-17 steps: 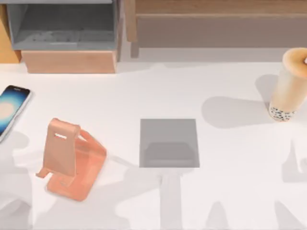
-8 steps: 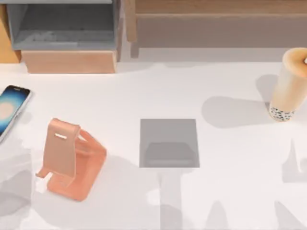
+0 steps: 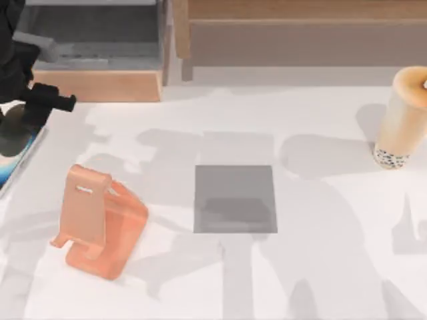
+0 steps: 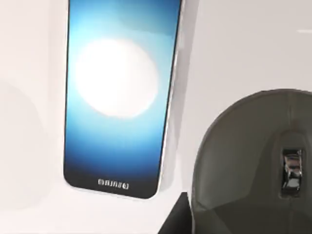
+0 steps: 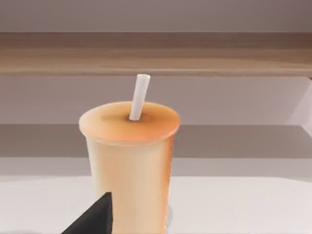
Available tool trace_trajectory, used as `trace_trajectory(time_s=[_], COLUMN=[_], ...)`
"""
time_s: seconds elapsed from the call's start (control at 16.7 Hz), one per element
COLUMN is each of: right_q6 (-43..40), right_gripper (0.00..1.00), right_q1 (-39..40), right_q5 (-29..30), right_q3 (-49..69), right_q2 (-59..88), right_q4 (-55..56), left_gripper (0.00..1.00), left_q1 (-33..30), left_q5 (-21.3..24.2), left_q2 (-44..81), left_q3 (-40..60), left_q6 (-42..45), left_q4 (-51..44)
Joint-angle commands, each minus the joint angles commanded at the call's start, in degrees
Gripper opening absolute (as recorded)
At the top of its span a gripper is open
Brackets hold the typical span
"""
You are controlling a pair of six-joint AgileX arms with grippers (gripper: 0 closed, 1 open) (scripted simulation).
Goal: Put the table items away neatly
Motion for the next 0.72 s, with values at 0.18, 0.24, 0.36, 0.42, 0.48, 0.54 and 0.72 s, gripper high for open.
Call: trace_trajectory(time_s=[0.18,0.24,0.36,0.42,0.48,0.54,0.72], right_q6=[0.0,0.0,0.0,0.0,0.0,0.0,0.0], right_gripper=[1.00,1.00,1.00,1.00,1.00,1.00,1.00], right_q1=[0.0,0.0,0.0,0.0,0.0,0.0,0.0], right_q5=[0.0,0.0,0.0,0.0,0.0,0.0,0.0], right_q3=[0.0,0.0,0.0,0.0,0.0,0.0,0.0], right_q2=[0.0,0.0,0.0,0.0,0.0,0.0,0.0], right_q4=[0.0,0.0,0.0,0.0,0.0,0.0,0.0], left_gripper=[0.00,0.00,0.00,0.00,0.00,0.00,0.00], left_q1=[-8.8,-11.9,-18.0,-20.9,-23.8,-26.6,-33.7], left_q5=[0.0,0.2,0.9,1.4,2.0,2.7,4.7], left_q2=[8.2,10.7,15.1,16.9,18.6,20.0,23.0], left_q3=[8.3,10.6,14.7,16.5,18.0,19.2,21.8], left_q6=[-12.4,-16.5,-24.4,-28.2,-31.8,-35.3,-43.6], left_q4=[-0.4,-0.6,-1.1,-1.5,-1.8,-2.2,-3.2])
